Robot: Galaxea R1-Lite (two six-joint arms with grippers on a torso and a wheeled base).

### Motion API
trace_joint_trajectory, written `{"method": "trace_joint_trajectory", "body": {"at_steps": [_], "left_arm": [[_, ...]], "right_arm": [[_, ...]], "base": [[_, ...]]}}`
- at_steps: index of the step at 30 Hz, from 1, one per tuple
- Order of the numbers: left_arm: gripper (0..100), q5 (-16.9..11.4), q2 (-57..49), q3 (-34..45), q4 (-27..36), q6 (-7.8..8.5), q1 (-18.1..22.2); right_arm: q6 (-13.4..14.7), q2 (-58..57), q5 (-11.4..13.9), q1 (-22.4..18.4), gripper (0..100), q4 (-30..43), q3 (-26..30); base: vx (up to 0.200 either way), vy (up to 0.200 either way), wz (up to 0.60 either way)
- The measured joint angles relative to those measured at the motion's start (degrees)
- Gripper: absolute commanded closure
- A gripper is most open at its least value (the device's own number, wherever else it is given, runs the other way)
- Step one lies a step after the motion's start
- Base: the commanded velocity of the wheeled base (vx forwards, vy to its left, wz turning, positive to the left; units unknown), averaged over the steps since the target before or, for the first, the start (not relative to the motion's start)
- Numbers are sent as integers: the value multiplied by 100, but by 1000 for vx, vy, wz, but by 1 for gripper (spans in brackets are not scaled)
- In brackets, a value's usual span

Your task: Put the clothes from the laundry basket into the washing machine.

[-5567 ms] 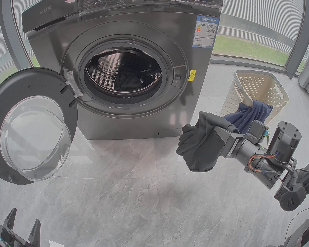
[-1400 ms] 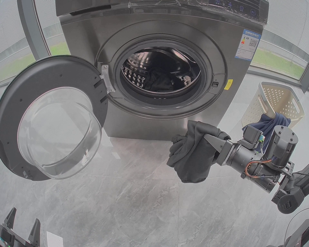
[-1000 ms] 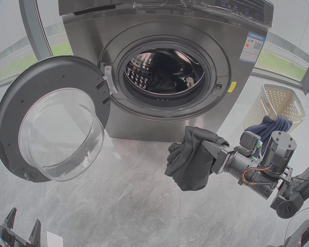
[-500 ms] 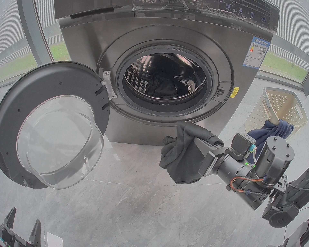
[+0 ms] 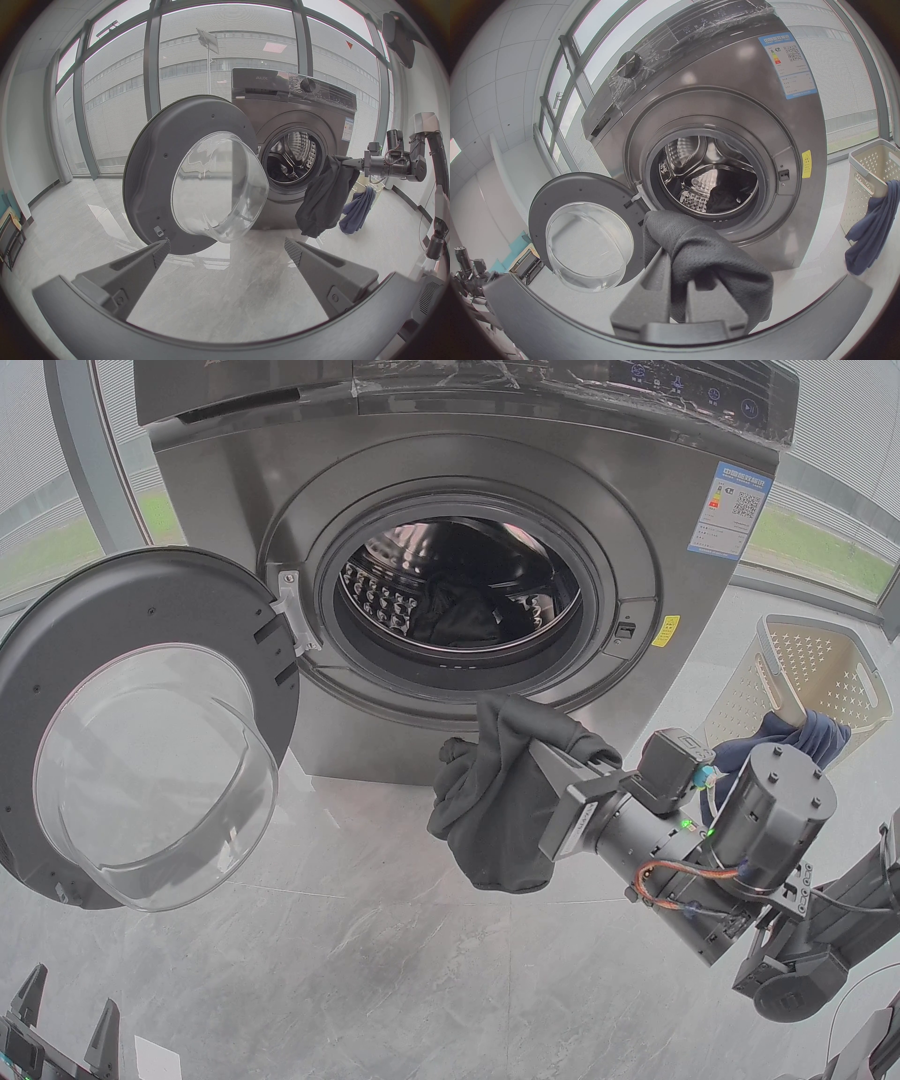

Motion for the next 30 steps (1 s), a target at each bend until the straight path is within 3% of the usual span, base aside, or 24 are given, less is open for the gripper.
{"method": "trace_joint_trajectory", "body": {"at_steps": [8, 12, 19, 22, 27, 30], "left_arm": [[0, -57, 0, 0, 5, 96, -5], [0, -361, 0, 0, -34, 295, -11], [0, -396, 0, 0, -56, 334, -16], [0, -396, 0, 0, -172, 167, -16], [0, -511, 37, -428, -486, -350, -13], [0, -847, 194, -872, -528, -529, -65]], "right_arm": [[-90, 257, 40, 205, 100, -6, -546], [-101, 445, 172, 243, 100, -79, -874], [-263, 709, 200, 201, 100, -229, -1156], [-294, 792, 161, 141, 100, -266, -1240], [-304, 852, 139, 69, 100, -271, -1276], [-307, 855, 132, 26, 100, -274, -1287]], "base": [[0, 0, 0], [0, 0, 0], [0, 0, 0], [0, 0, 0], [0, 0, 0], [0, 0, 0]]}}
